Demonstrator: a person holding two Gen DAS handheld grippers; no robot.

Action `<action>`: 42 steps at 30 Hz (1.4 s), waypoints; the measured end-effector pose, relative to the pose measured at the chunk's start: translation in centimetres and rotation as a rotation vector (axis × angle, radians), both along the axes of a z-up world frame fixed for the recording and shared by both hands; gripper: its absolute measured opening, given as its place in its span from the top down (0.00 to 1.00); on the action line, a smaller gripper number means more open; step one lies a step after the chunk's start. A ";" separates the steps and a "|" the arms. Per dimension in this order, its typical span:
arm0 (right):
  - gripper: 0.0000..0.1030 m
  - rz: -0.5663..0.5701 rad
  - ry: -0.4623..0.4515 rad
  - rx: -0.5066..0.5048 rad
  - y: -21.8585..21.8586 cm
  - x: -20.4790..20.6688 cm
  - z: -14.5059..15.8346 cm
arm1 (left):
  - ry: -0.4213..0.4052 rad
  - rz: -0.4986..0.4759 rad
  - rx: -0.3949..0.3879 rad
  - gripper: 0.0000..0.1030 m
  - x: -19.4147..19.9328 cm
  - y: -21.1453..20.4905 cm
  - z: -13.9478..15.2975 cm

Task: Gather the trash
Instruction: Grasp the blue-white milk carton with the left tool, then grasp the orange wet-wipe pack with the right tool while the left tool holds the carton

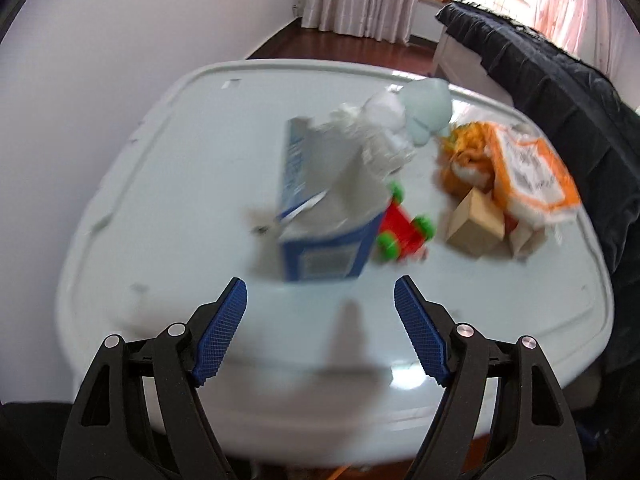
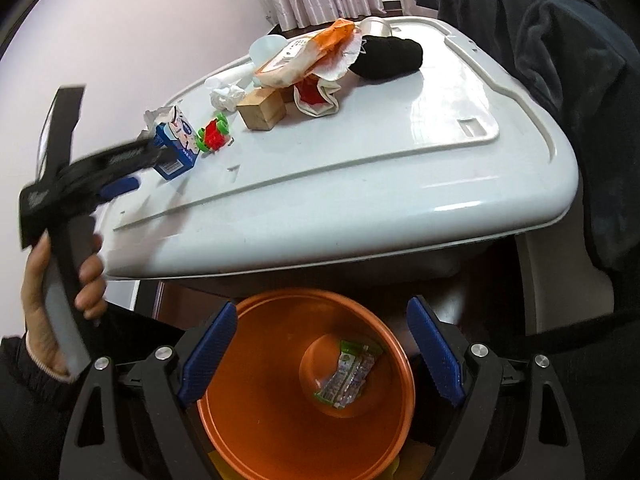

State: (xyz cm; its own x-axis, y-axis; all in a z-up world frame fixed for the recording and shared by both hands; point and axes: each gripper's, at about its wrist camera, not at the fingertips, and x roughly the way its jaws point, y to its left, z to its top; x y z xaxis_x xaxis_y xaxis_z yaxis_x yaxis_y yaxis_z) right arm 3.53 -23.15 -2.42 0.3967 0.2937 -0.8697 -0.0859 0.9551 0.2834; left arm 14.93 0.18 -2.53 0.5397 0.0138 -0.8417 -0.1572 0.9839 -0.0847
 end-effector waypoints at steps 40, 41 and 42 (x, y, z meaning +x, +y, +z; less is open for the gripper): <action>0.28 -0.216 0.142 0.263 -2.3 24.0 1.8 | -0.091 -0.229 0.053 0.53 -11.3 -2.5 0.9; 0.30 -0.215 0.144 0.267 -2.2 24.1 1.8 | -0.088 -0.226 0.043 0.53 -11.2 -2.3 0.8; 0.32 -0.212 0.145 0.265 -1.7 24.2 1.8 | -0.087 -0.223 0.037 0.53 -11.1 -2.0 0.7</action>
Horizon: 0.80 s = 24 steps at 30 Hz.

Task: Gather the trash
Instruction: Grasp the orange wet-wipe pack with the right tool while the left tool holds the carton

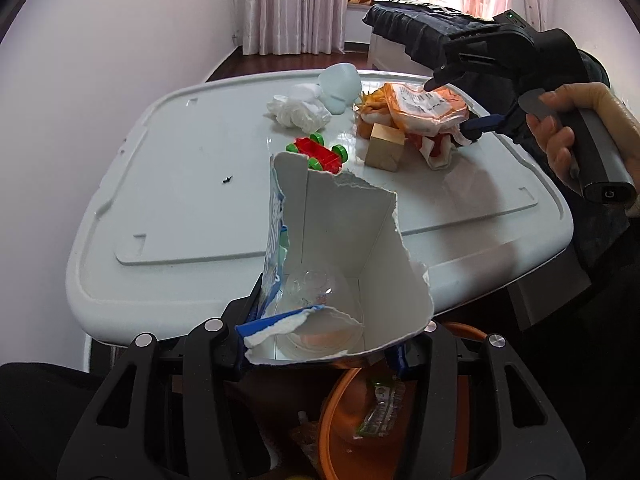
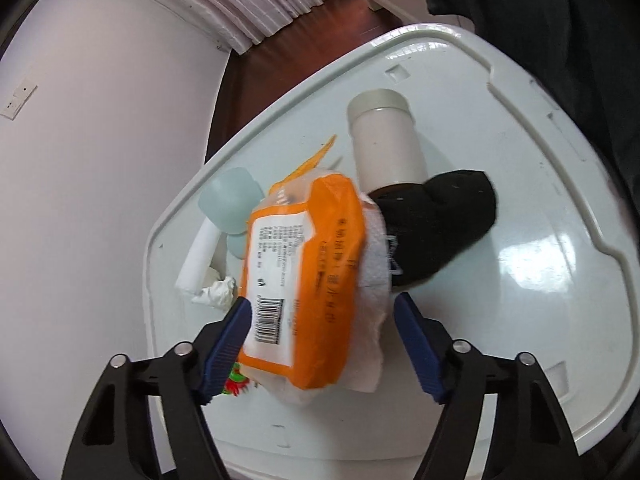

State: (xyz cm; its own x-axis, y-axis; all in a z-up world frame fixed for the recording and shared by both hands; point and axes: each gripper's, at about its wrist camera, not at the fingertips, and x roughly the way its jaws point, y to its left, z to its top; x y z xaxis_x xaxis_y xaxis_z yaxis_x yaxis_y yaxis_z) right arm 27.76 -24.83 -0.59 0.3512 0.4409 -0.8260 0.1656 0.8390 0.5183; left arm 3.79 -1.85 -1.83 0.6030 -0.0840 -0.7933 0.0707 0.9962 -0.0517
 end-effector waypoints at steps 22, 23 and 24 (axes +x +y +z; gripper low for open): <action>0.87 0.170 -0.345 -0.098 2.8 -13.7 10.0 | -0.011 -0.038 0.002 0.53 -2.0 -0.9 1.5; 0.87 0.176 -0.354 -0.103 2.6 -15.2 10.2 | -0.004 -0.053 0.008 0.53 -2.6 -1.2 1.6; 0.87 0.183 -0.362 -0.111 2.6 -16.6 10.3 | 0.003 -0.062 0.015 0.53 -3.0 -1.5 1.7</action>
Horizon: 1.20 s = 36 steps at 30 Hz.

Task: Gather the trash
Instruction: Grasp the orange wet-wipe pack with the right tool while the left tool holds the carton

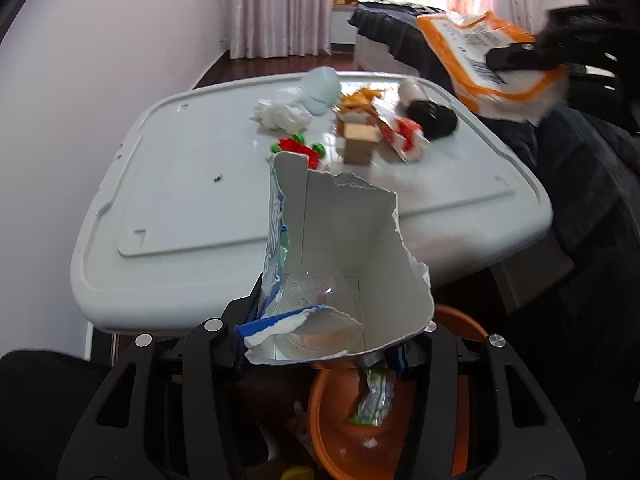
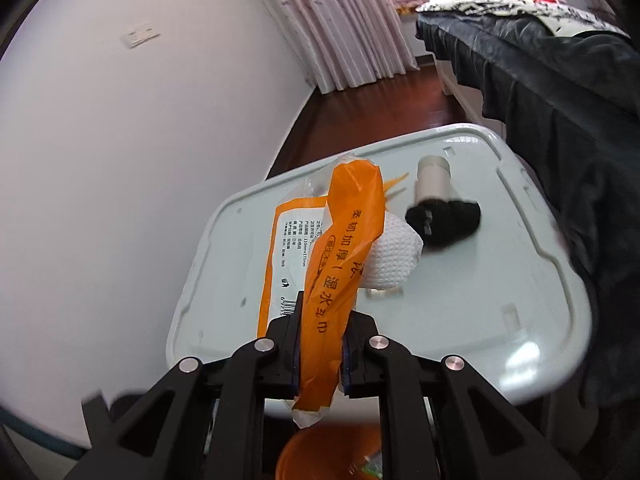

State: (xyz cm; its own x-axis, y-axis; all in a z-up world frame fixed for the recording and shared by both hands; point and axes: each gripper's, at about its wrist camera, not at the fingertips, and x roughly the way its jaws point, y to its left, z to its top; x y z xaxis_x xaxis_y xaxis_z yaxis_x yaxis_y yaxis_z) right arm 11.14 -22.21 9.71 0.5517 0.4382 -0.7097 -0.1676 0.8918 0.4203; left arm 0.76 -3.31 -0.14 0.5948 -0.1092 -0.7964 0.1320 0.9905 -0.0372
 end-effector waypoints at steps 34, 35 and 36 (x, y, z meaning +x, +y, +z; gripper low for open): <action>0.85 0.012 0.090 -0.096 -0.1 -15.4 -8.5 | 0.033 -0.029 0.081 0.53 -5.2 -3.0 1.0; 0.85 0.011 0.093 -0.096 -0.2 -15.4 -8.6 | 0.036 -0.028 0.079 0.53 -5.2 -2.9 0.9; 0.85 0.008 0.101 -0.095 -0.2 -15.3 -8.8 | 0.038 -0.027 0.075 0.53 -5.1 -2.9 0.8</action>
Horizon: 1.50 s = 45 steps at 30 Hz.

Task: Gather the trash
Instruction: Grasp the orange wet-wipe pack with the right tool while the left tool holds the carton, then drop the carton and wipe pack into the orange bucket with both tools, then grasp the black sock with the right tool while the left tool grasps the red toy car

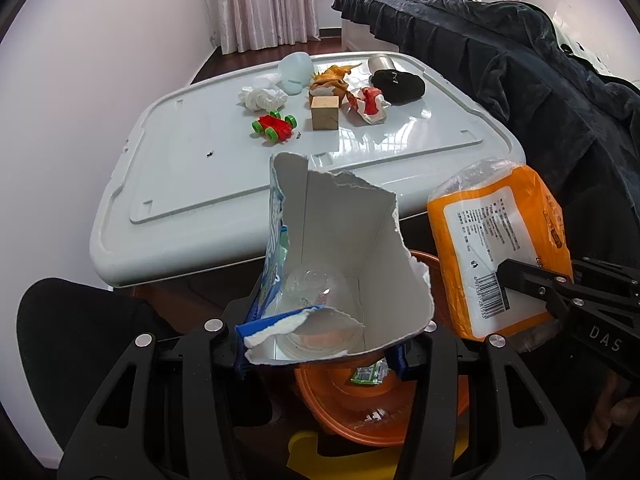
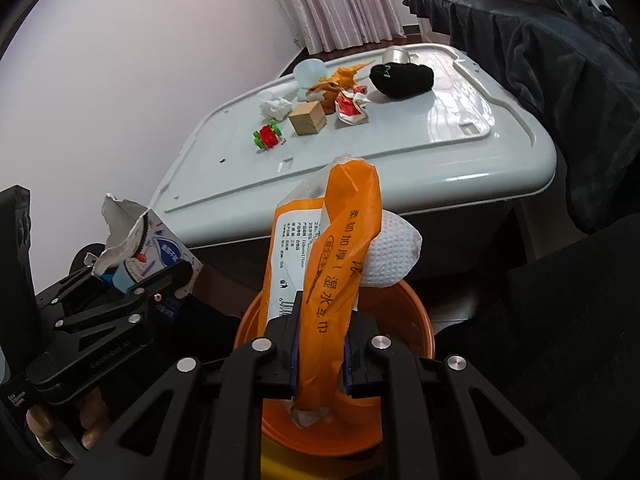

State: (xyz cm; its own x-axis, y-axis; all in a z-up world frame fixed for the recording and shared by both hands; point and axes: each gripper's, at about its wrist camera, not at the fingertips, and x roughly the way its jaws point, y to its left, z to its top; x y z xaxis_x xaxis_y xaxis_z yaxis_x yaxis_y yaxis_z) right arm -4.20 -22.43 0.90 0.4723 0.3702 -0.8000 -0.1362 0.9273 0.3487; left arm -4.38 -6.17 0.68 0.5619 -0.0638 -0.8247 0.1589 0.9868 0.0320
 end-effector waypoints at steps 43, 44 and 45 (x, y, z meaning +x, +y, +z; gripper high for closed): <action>0.21 -0.044 0.052 -0.036 -2.1 8.1 0.4 | 0.138 0.002 -0.044 0.25 3.4 1.3 -2.3; 0.15 -0.053 0.032 -0.052 -2.4 9.3 1.0 | 0.131 0.000 -0.050 0.25 3.8 1.4 -2.0; 0.13 -0.062 0.010 -0.069 -2.7 10.6 1.5 | 0.120 -0.002 -0.055 0.24 4.6 1.4 -1.6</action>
State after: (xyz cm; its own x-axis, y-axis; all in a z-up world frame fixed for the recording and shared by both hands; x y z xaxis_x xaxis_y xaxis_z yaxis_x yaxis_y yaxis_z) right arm 6.36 -25.11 2.42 0.4844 0.2843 -0.8274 -0.0745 0.9557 0.2848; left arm 0.27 -4.76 -0.94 0.4595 -0.1118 -0.8811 0.1606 0.9862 -0.0413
